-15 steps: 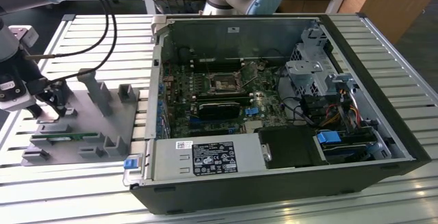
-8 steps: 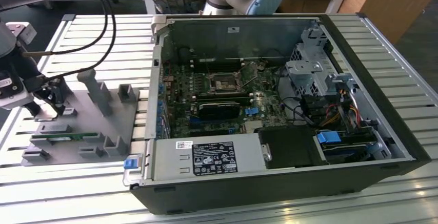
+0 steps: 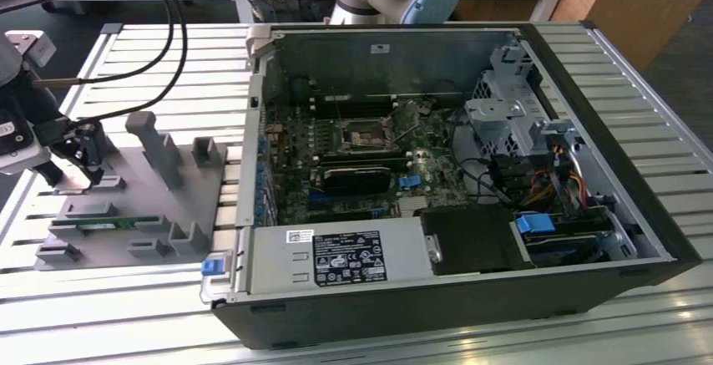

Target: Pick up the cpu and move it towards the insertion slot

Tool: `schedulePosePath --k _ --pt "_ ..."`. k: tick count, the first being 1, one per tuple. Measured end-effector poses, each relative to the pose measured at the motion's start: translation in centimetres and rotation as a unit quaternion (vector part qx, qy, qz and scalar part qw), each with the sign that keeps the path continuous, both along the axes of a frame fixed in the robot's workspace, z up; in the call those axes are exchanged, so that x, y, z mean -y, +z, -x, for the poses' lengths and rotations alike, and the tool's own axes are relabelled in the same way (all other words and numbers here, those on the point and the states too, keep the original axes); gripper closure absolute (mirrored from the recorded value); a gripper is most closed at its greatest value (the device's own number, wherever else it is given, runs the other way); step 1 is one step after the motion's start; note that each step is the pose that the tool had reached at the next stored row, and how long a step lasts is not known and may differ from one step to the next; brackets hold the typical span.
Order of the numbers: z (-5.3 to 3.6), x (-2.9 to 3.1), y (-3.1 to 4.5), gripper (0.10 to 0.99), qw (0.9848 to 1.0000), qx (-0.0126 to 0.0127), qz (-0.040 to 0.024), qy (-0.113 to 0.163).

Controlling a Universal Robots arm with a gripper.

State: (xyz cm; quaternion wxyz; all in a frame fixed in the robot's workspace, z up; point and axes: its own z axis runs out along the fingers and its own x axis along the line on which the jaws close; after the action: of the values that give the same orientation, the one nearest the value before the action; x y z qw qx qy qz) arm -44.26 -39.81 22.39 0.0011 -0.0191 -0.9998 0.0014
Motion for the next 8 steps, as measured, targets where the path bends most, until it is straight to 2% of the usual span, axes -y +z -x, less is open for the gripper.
schedulePosePath --k 8 --pt "0.0 0.0 0.78 0.545 1.0 0.0001 -0.0001 0.0"
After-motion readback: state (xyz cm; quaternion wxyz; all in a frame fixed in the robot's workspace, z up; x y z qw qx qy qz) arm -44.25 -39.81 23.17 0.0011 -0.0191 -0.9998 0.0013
